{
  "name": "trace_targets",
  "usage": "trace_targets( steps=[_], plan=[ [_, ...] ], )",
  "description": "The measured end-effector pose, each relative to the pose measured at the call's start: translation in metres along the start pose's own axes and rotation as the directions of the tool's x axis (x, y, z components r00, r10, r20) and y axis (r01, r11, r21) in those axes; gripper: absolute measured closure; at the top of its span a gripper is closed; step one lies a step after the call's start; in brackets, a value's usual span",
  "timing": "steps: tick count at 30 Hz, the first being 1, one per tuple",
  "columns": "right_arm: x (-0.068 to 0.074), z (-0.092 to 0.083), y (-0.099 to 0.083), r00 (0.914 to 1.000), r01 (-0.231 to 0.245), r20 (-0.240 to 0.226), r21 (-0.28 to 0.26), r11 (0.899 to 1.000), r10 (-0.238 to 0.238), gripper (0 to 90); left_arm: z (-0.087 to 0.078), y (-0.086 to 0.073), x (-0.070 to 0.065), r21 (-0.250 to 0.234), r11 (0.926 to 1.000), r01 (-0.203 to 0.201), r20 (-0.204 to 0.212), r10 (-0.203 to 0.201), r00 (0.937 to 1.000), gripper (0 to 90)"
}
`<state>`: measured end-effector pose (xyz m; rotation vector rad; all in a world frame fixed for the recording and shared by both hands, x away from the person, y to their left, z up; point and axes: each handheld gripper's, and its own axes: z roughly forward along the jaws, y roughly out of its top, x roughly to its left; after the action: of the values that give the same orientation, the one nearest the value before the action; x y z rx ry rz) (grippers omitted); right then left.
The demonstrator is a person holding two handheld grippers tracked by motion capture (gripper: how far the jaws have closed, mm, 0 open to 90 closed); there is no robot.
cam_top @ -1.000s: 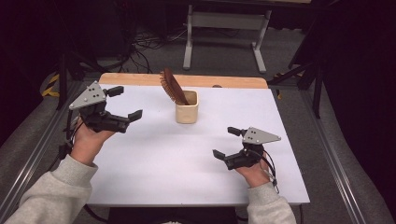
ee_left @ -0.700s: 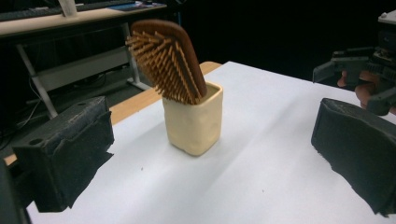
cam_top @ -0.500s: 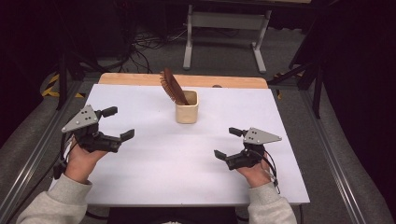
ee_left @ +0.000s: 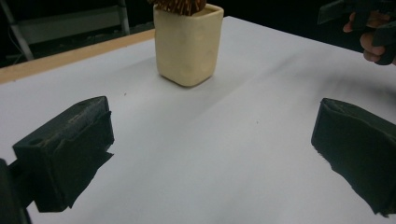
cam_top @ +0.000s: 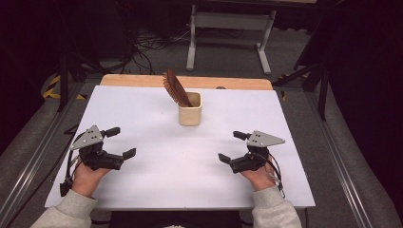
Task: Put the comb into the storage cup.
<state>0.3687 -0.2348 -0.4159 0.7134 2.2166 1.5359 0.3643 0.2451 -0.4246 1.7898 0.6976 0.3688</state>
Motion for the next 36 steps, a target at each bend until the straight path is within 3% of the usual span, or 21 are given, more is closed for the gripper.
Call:
trace_targets(
  steps=[8,12,18,26,30,36],
  plan=[
    [-0.001,0.001,-0.003,1.0000,-0.007,0.000,0.001,1.000,0.007,0.1,0.007,-0.029,0.002,0.008,0.9993,0.038,0.008,-0.038,0.9993,0.2],
    [-0.001,0.000,-0.006,1.0000,-0.001,-0.006,-0.002,1.000,0.001,0.1,0.005,-0.037,0.004,-0.035,0.9980,0.052,-0.006,-0.052,0.9986,0.2],
    [0.002,-0.005,-0.018,1.0000,0.003,0.008,-0.023,1.000,-0.003,0.1,0.003,-0.041,0.012,-0.045,0.9959,0.078,-0.049,-0.080,0.9956,0.2],
    [0.004,-0.007,-0.025,0.9998,0.000,0.020,-0.037,0.999,0.001,0.1,0.005,-0.040,0.009,-0.048,0.9980,0.042,-0.072,-0.046,0.9963,0.3],
    [0.005,-0.006,-0.026,0.9998,0.003,0.018,-0.035,0.999,-0.002,0.1,0.003,-0.040,0.009,-0.061,0.9970,0.046,-0.067,-0.050,0.9965,0.3],
    [0.004,-0.007,-0.029,0.9996,-0.012,0.026,-0.031,0.999,0.012,0.2,0.001,-0.039,0.007,-0.070,0.9968,0.039,-0.099,-0.046,0.9940,0.4]
  ],
)
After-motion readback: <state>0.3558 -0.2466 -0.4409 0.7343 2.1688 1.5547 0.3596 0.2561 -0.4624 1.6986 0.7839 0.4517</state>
